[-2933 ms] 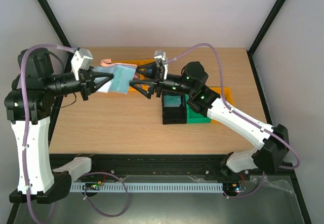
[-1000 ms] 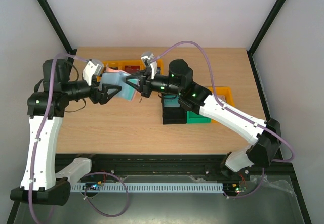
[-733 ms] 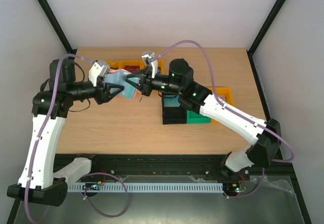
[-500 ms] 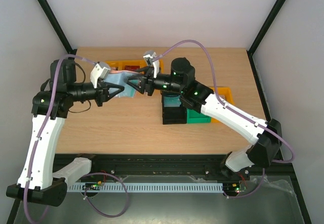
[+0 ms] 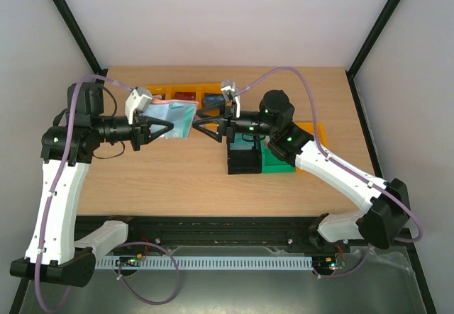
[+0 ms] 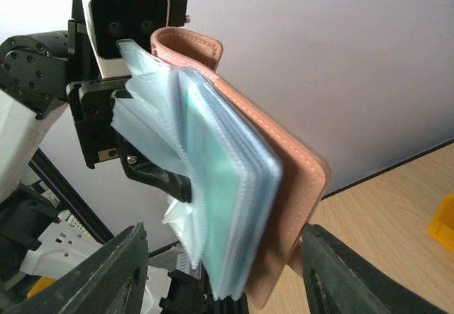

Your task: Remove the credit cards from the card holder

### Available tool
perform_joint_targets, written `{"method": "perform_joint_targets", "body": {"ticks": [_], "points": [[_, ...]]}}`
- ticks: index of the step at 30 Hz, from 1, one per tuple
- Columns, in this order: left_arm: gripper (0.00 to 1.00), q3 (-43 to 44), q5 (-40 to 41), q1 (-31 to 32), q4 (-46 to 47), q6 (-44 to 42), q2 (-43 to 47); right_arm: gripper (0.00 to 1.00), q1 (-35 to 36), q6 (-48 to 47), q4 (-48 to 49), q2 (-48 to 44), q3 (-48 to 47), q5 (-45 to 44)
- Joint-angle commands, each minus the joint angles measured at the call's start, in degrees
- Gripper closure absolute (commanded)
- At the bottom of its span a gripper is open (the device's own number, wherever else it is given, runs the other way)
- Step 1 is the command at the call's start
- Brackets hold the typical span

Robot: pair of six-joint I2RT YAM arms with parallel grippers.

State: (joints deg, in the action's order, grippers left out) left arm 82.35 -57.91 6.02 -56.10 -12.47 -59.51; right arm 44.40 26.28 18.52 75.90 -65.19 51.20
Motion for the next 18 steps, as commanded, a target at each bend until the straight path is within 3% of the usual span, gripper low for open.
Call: {"method": "perform_joint_targets", "body": {"ticks": [1,6,11,15,18], "points": [[0.98,1.94,-4.91,-0.24,-1.64,-2.06,0.26,0.45,0.24,2.35,6.81,1.72,-0.82,3.46],[0.98,1.90,-6.80,-0.22,-3.18,-4.13,0.32,0.51,0.20,5.61,11.14,4.03,-1.54,5.55],[0.98,1.51,-7.24,-0.22,-3.33,-4.23,0.29,0.64,0.31,11.69,18.05,5.84,-1.52,8.75],[0.98,1.35,-7.46,-0.22,-2.90,-3.86,0.07,0.83,1.34,13.14,20.59,7.09,-1.67,10.71],[0.98,1.16,-7.12,-0.22,-2.15,-3.21,-0.05,0.79,2.22,11.56,20.54,7.04,-1.40,11.86]]}}
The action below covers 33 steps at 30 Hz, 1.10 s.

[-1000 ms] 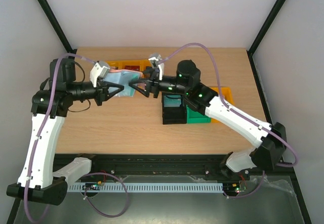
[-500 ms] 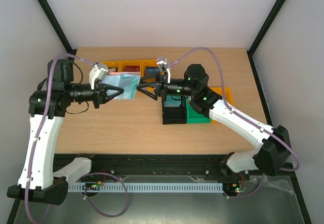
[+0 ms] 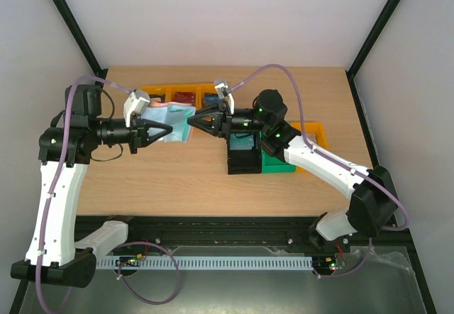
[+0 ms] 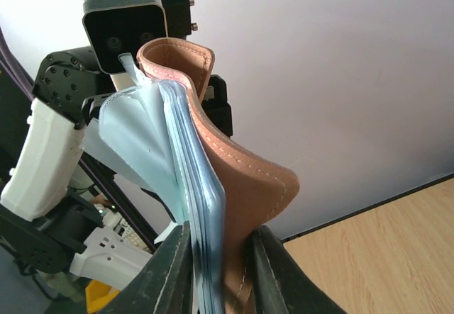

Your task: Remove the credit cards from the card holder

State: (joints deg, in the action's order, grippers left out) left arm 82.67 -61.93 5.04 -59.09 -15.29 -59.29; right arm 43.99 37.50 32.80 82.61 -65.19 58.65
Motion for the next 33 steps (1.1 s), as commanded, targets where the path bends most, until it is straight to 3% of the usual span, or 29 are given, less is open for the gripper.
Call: {"method": "perform_joint_targets", "body": {"ticks": [1,3,5,11,12,15,18,21,24,28,33], "points": [[0.98,0.75,-3.07,0.76,0.98,-0.22,-0.34,0.79,2.70,-0.02,6.11,0.21,-1.46,4.49],[0.98,0.71,-3.31,0.76,1.03,-0.18,-0.41,0.83,2.78,-0.53,5.63,0.00,-1.70,4.49],[0.98,0.57,-3.38,0.76,1.15,-0.28,-0.42,0.96,2.81,-0.77,5.08,-0.26,-1.86,4.19],[0.98,-1.32,0.32,0.76,4.64,4.07,0.13,0.98,2.50,-5.67,-1.23,-1.57,-1.75,-0.50],[0.89,-2.06,2.96,0.70,6.64,6.82,0.34,0.98,2.33,-6.84,-3.63,-1.88,-1.78,-2.19],[0.33,-4.55,16.61,0.09,11.66,13.25,0.94,0.98,1.47,-11.53,-13.93,-3.03,-2.67,-10.86],[0.20,-8.32,32.44,-2.43,17.05,11.75,2.10,0.98,1.41,-17.05,-30.99,-2.88,-5.90,-27.85],[0.18,-13.46,48.95,-4.96,23.68,10.16,1.88,0.98,1.57,-19.15,-42.67,-0.48,-10.41,-39.71],[0.19,-14.81,51.83,-9.56,27.13,9.74,1.12,0.98,3.03,-17.94,-52.97,3.46,-15.98,-55.64],[0.26,-13.67,43.05,-9.89,25.15,8.96,1.15,0.98,5.93,-16.92,-66.24,11.80,-25.91,-72.01],[0.39,-14.42,28.29,-4.28,20.44,10.69,1.95,0.98,8.76,-16.97,-77.93,22.82,-39.85,-79.64]]}}
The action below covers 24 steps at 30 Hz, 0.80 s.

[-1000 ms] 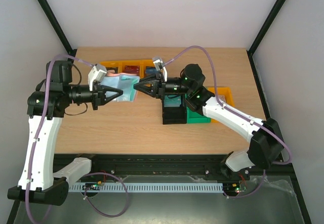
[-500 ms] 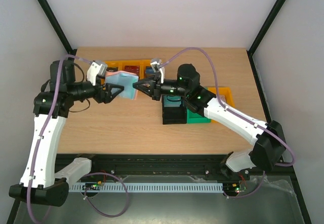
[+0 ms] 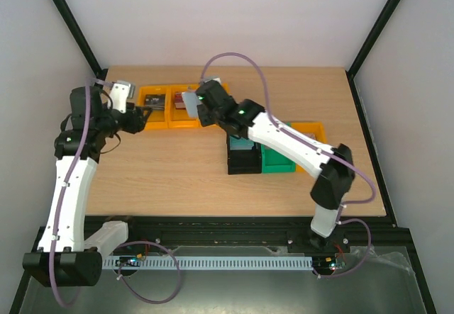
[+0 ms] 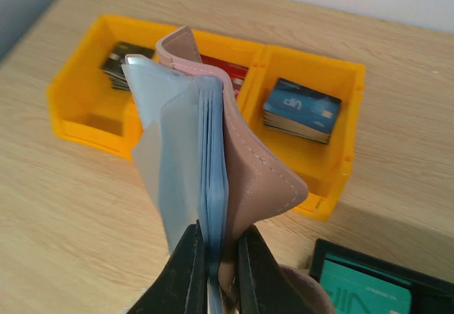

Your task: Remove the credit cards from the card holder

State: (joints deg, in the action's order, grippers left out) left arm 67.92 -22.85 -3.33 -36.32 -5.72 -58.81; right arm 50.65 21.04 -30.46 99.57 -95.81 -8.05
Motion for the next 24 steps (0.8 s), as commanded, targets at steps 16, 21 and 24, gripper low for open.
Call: {"method": "perform_joint_targets", "body": {"ticks": [16,21,24], "points": [[0.62,-7.12,-19.51,10.46,1.69,14.66,2.38,0.98,1.98,-1.02,-8.76,7.93,-11.50,17.79],[0.63,-8.93,-19.74,8.49,2.39,15.84,3.59,0.98,-0.60,0.35,5.84,0.52,-0.43,36.52],[0.63,-9.61,-20.94,8.09,2.54,16.06,4.16,0.98,-2.35,2.98,15.83,-4.62,6.67,44.09]]}}
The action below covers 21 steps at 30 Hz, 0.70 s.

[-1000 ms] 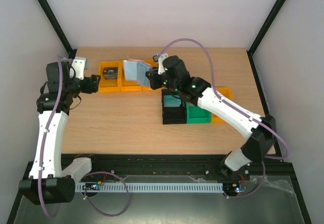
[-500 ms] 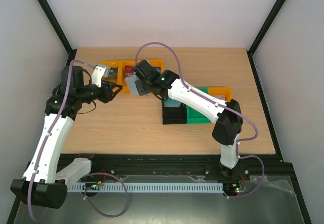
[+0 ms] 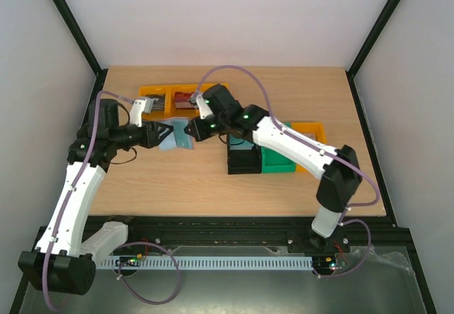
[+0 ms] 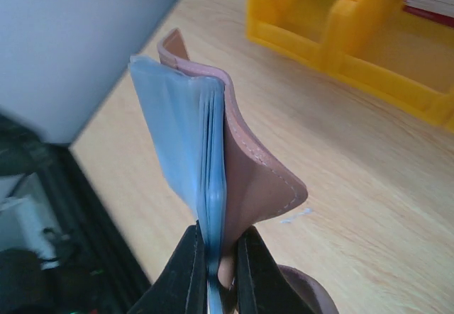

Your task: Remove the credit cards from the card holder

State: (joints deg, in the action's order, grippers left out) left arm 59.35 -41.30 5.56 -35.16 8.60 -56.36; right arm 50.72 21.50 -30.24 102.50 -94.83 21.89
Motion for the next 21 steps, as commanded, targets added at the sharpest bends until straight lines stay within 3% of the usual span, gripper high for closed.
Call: {"method": "perform_joint_targets", "body": {"ticks": [1,15,21], "points": [[0.63,-1.03,-2.89,-0.86,1.38,1.87,1.71,0.98,-2.69,2.72,17.42,-8.50,6.88,15.61],[0.61,-1.07,-3.85,-1.64,1.75,2.50,1.72,0.98,-2.95,1.47,28.09,-14.30,12.89,26.34],[0.64,1.40,-11.53,-1.78,1.01,1.27,1.12,0.98,-3.43,3.11,36.82,-16.69,17.27,30.82]]}}
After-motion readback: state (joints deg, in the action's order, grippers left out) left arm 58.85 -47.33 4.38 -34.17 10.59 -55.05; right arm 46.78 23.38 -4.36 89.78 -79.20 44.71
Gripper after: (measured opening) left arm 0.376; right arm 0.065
